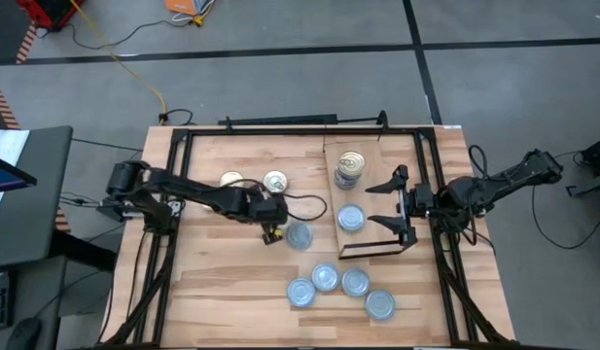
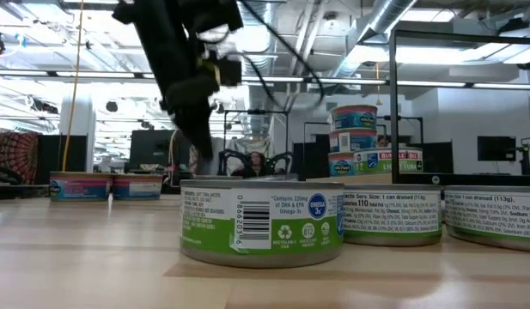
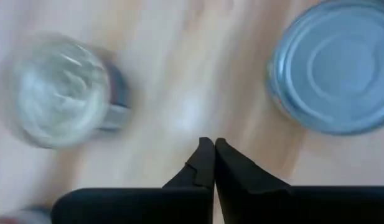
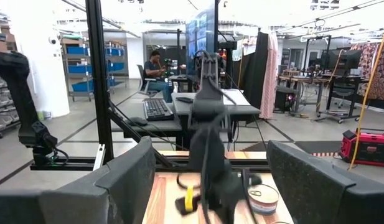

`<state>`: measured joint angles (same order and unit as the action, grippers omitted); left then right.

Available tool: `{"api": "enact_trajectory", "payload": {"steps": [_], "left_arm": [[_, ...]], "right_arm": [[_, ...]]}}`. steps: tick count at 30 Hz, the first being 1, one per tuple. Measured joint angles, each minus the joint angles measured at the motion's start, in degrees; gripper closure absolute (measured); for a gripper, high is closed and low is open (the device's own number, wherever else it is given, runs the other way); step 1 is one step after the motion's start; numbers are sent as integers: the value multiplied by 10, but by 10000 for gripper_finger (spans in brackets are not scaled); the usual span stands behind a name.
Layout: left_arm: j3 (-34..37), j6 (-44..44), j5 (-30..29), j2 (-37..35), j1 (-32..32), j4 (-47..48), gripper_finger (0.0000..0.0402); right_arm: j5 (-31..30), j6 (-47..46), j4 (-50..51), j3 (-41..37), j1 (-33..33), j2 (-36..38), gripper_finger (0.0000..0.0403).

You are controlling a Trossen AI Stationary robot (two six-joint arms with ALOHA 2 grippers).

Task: Stack canned seafood by type on shelf
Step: Stack the green tuna can on top of the other green tuna can on the shelf

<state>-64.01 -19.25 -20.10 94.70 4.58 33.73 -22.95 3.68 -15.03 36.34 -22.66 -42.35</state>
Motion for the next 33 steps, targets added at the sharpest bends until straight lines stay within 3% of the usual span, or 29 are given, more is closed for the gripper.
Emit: {"api": "enact_trajectory", "payload": {"steps": [4,8,18,21,29,33], "left_arm": [[0,7,-19,-36,18,-27,398],[-1,25,-12,-30,51,-60,367],[0,285,-164,60,155,-160,250],[0,358,-142,67,165,-171,234],[0,425,-109,67,145,-183,242],[9,473,-38,67,123,-185,255]], "right_arm": [[0,2,-2,0,0,0,74],[0,3,-3,0,0,0,74],[0,5,-4,0,0,0,74],[0,8,-4,0,0,0,74],[0,9,-7,0,0,0,74],[1,9,-6,0,0,0,74]]}}
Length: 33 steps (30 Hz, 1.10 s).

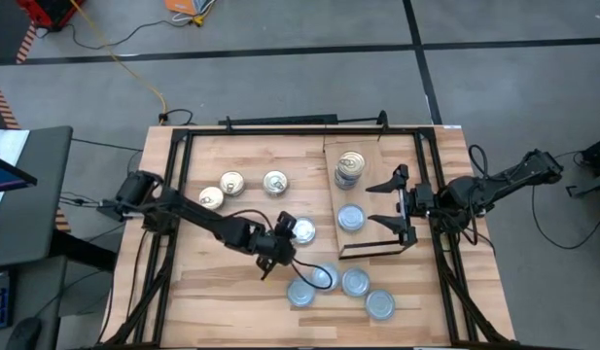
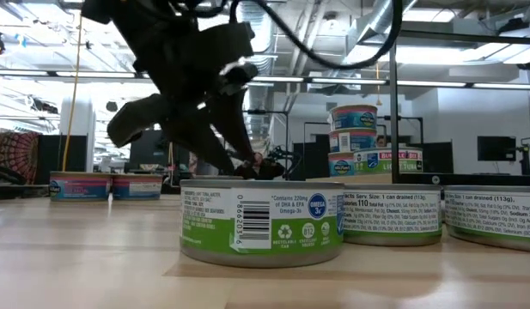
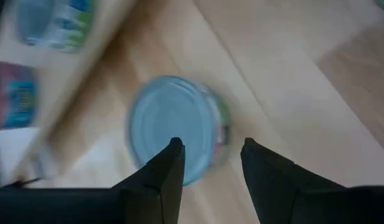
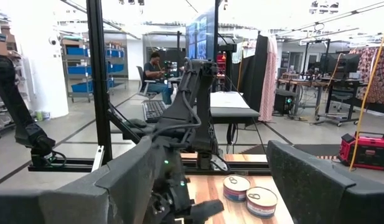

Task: Stack canned seafood by type on shelf
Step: Stack the green tuna can on top of the other green tuna can on the shelf

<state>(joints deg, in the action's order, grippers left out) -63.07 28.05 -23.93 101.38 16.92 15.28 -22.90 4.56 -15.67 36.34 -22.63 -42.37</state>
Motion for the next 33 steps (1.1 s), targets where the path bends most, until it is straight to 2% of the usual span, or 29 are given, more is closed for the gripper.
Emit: {"api": "enact_trajectory", "payload": {"steps": [5,12,17,25,33], "left_arm": [[18,30,9,0,-9,-26,262],[48,136,26,0,-21,-45,263],[49,148,28,0,-27,-44,263],[49,76,77,0,-46,-28,263],[47,-13,45,-2,-41,44,263]], "right_arm": [[0,3,0,0,0,0,74],[0,4,0,0,0,0,74],[0,4,0,0,0,0,74],[0,4,1,0,0,0,74],[1,4,1,0,0,0,74]]}}
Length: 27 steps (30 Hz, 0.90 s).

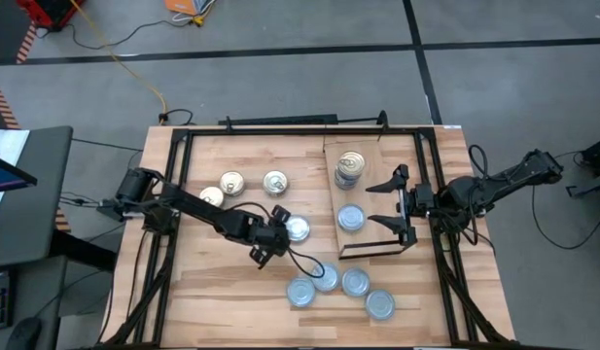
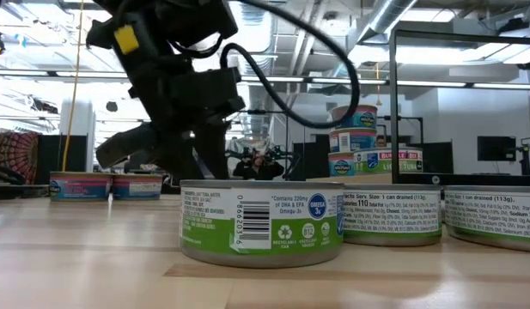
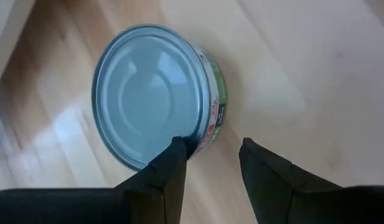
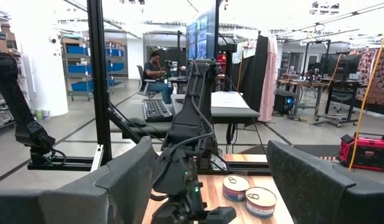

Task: Stack canned seafood by type on shelf
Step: Stack the green tuna can on top of the other green tuna can on the shelf

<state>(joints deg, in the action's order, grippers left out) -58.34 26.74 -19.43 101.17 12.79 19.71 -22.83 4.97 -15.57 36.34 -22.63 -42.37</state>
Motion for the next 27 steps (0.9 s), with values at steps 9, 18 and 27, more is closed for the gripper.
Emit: {"api": "enact_trajectory", "payload": {"steps": [9,18,27], "left_arm": [[-1,-171,-18,-12,0,99,270],[20,-258,-54,-29,26,169,347],[28,-276,-124,-28,103,173,398]], "right_arm": [[0,-2,0,0,0,0,74],[0,-4,0,0,-1,-1,74],[0,-2,-4,0,-1,-1,74]]}}
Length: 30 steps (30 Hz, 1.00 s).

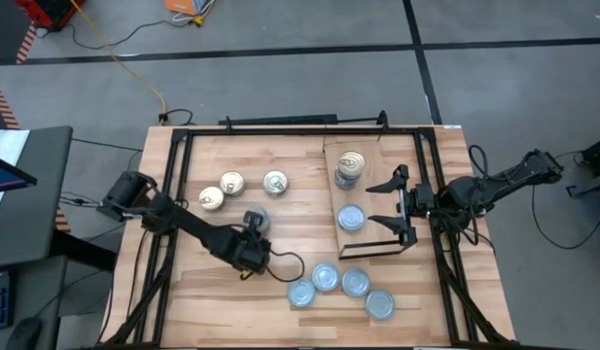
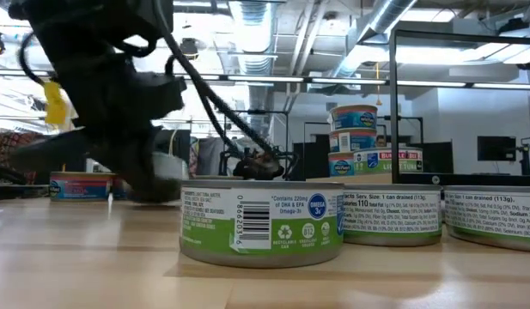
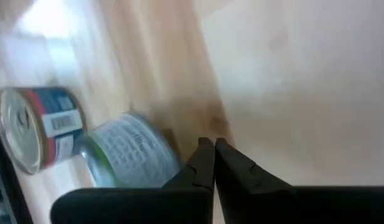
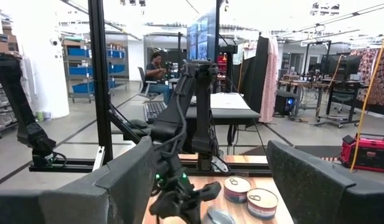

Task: Stack canned seafood by type on shelf
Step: Stack the green tuna can on top of the other green tuna can on the shelf

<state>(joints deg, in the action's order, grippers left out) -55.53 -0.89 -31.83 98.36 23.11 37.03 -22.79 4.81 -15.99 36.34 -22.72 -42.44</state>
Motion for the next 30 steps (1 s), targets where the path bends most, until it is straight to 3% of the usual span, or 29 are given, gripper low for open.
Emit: {"api": "enact_trajectory", "payload": {"steps": [6,12,20,25,30], "left_arm": [[-52,-57,85,-48,8,36,400],[-113,-180,72,-76,-17,115,377],[-57,-192,77,-63,-93,119,238],[-41,-127,141,-63,-155,88,147],[-41,-77,136,-63,-198,48,74]], "right_arm": [[0,-2,-1,0,0,0,74],[0,-2,-1,0,0,0,74],[0,-2,-13,0,0,-16,74],[0,2,-39,0,13,-38,74],[0,-15,-42,0,40,-53,74]]}}
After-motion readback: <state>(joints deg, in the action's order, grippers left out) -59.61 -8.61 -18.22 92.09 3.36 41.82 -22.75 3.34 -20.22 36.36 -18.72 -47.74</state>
